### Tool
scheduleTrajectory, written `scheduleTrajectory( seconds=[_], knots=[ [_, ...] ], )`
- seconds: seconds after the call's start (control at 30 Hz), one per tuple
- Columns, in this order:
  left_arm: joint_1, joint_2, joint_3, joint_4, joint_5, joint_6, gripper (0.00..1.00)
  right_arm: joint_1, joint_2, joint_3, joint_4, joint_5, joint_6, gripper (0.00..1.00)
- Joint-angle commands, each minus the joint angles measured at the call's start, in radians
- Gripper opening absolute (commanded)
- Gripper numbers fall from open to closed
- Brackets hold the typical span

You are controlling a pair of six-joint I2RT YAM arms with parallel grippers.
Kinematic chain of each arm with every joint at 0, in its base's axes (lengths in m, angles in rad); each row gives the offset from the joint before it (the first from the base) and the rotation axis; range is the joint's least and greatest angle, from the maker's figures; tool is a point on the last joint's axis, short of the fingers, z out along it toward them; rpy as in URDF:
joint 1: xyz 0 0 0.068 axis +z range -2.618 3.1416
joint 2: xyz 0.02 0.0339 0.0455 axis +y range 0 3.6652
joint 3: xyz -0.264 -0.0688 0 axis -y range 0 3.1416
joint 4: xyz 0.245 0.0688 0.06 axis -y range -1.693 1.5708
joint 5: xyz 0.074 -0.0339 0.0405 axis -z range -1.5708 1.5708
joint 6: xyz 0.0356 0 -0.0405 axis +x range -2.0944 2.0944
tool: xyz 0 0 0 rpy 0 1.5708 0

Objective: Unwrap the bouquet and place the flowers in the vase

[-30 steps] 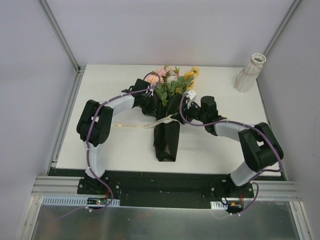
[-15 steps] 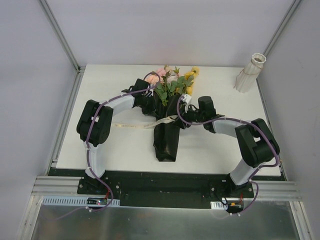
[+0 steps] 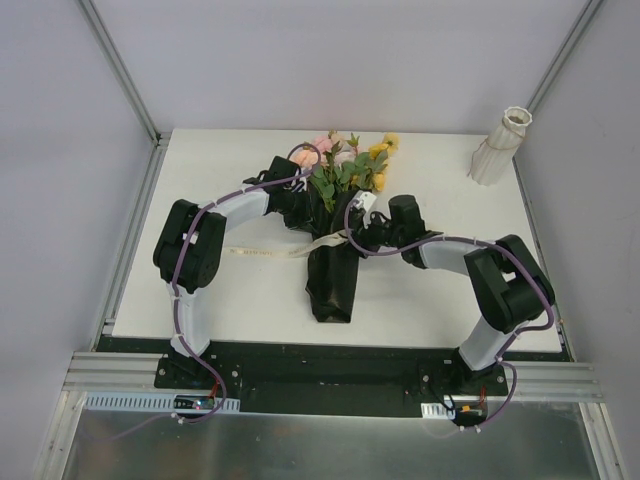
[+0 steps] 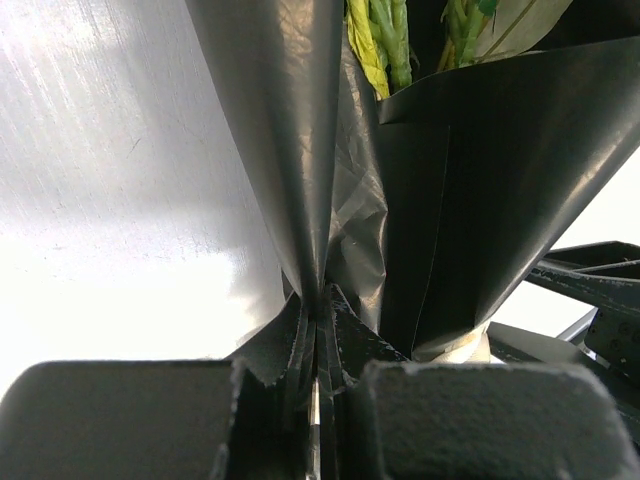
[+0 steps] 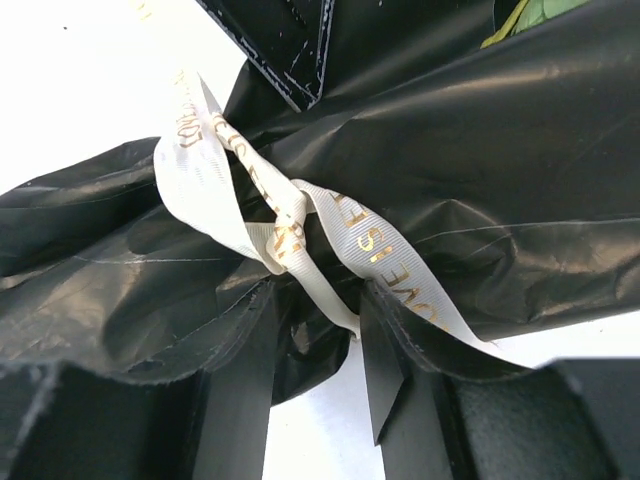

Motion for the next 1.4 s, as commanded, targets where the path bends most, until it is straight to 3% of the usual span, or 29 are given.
scheduleTrajectory(
  seconds=[0.0, 0.2, 0.27, 0.33, 0.47, 0.63, 0.77, 0.93, 1.1, 1.37],
  knots=[
    [-0.008, -0.018, 0.031, -0.011, 0.022, 0.024, 0.00, 0.028, -0.002, -0.011, 0.112, 0.078, -0.050, 0.42],
    [-0.009, -0.025, 0.031, -0.011, 0.014, 0.023, 0.00, 0.045, -0.002, -0.037, 0.155, 0.127, -0.072, 0.27],
    [-0.009, -0.026, 0.028, -0.011, 0.008, 0.020, 0.00, 0.048, -0.002, -0.043, 0.161, 0.142, -0.078, 0.17],
    [-0.009, -0.034, 0.019, -0.014, -0.023, 0.006, 0.00, 0.050, -0.008, -0.047, 0.168, 0.173, -0.081, 0.01],
    [-0.009, -0.069, -0.010, -0.013, -0.105, -0.008, 0.00, 0.054, -0.031, -0.089, 0.297, 0.283, -0.014, 0.00],
    [-0.009, -0.106, -0.041, -0.046, -0.198, -0.005, 0.00, 0.064, -0.087, -0.109, 0.320, 0.484, 0.067, 0.00],
    [-0.009, -0.120, -0.052, -0.053, -0.227, 0.001, 0.00, 0.065, -0.136, -0.158, 0.391, 0.559, 0.126, 0.00],
    [-0.011, -0.123, -0.052, -0.053, -0.227, 0.001, 0.00, 0.062, -0.183, -0.175, 0.391, 0.648, 0.232, 0.00],
    [-0.009, -0.130, -0.063, -0.057, -0.251, 0.009, 0.00, 0.058, -0.202, -0.185, 0.373, 0.868, 0.388, 0.00],
    [-0.009, -0.117, -0.050, -0.092, -0.262, 0.044, 0.00, -0.025, -0.294, -0.191, 0.172, 0.992, 0.664, 0.00]
  ],
)
